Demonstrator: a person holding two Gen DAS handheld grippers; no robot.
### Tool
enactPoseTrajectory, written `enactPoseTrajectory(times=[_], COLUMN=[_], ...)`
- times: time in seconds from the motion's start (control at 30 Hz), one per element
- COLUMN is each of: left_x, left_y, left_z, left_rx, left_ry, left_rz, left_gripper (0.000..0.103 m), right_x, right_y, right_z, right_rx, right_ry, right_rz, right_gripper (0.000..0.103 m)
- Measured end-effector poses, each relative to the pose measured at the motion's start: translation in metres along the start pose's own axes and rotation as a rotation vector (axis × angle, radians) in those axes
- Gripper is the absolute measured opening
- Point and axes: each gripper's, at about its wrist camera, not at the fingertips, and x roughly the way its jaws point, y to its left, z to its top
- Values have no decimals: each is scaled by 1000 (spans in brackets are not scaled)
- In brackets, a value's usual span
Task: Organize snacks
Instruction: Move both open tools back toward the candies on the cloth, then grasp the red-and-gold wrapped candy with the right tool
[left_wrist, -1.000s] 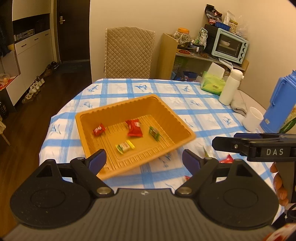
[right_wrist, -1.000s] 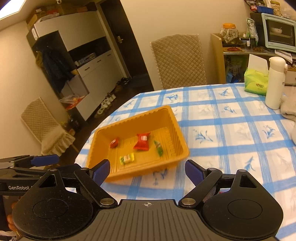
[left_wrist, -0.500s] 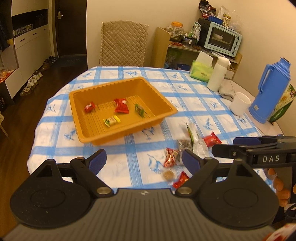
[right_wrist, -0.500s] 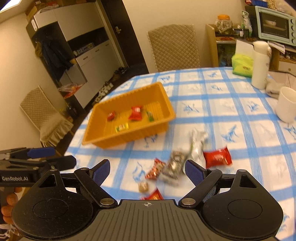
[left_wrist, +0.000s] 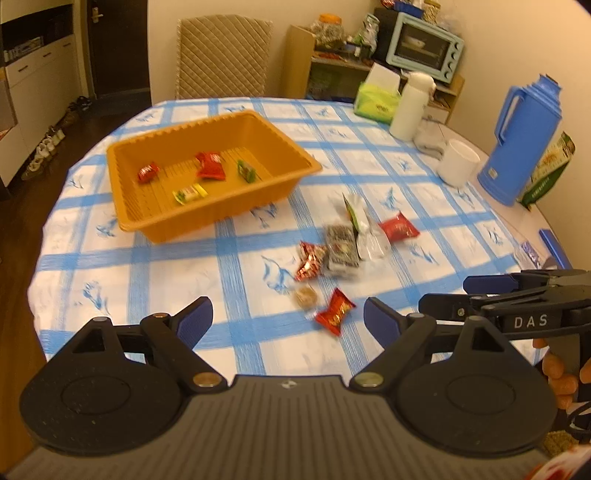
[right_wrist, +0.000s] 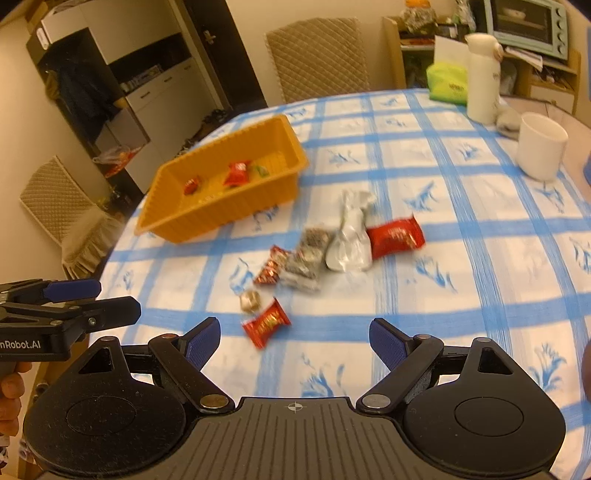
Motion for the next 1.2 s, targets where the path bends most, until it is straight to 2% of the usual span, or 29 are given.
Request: enactPoseTrajectory(times=[0.27, 0.43, 0.5, 0.73, 0.83, 0.9, 1.2], left_x=[19, 27, 30, 39, 43, 46, 58], left_y=[-5, -1, 0, 9, 15, 19, 34], left_z=[-10, -12, -13, -12, -10, -9, -4], left_rx=[38, 49, 53, 62, 59, 56, 54], left_ry=[40, 65, 73, 97, 107, 113, 137], left_rz=[-25, -30, -33, -37, -36, -36, -44], left_gripper=[83, 81, 79, 77, 76, 76, 71], right_x=[11, 22, 27, 44, 53, 59, 83], right_y=[-9, -5, -1, 10, 13, 16, 24], right_z=[-17, -23, -24, -22, -20, -19, -14], right_rx=[42, 45, 46, 40, 44, 48, 84], right_ry=[29, 54, 62, 82, 94, 107, 126], right_rz=[-46, -37, -26, -4, 9, 20, 20], right_gripper=[87, 86, 80, 70, 59, 46, 43])
